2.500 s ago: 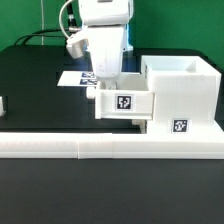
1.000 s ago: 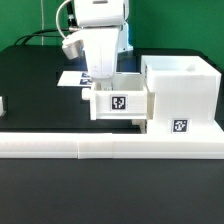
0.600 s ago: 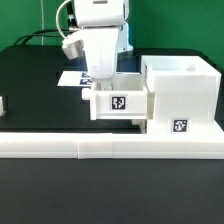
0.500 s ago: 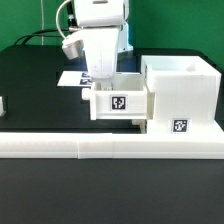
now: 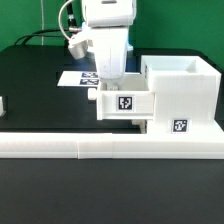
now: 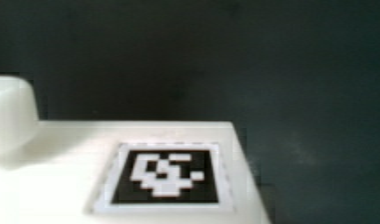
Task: Assemble drawer
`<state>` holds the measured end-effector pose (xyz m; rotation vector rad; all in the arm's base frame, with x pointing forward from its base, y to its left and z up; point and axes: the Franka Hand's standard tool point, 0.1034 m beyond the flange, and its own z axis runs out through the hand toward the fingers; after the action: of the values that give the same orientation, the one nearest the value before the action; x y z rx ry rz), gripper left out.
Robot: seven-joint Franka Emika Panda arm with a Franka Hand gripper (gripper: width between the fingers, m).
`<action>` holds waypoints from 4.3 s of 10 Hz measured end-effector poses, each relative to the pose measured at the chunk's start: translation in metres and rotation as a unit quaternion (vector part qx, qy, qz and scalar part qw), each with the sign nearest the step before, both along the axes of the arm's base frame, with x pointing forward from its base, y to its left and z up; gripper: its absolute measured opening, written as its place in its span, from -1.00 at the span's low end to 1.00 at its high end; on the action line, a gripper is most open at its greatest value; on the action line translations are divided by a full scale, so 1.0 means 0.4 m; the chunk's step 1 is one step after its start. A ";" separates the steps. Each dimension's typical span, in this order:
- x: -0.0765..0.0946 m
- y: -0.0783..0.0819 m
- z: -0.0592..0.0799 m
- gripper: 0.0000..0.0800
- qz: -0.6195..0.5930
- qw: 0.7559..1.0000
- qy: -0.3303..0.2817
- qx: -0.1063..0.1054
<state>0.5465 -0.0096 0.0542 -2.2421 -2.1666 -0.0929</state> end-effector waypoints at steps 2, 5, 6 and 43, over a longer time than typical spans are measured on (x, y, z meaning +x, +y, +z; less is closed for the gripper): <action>0.001 -0.004 0.000 -0.89 -0.002 1.000 -0.001 0.000; 0.000 -0.001 0.001 -0.89 -0.003 1.000 -0.004 -0.001; -0.005 -0.008 0.000 -0.89 -0.008 1.000 -0.008 0.000; -0.003 0.008 -0.005 -0.89 -0.004 1.000 0.007 -0.028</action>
Offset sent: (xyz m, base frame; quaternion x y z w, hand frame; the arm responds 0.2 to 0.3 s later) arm 0.0000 0.0000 0.0000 0.0000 0.0000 0.0000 1.0000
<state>0.5453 -0.0065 0.0522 -2.2734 -2.1805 -0.0177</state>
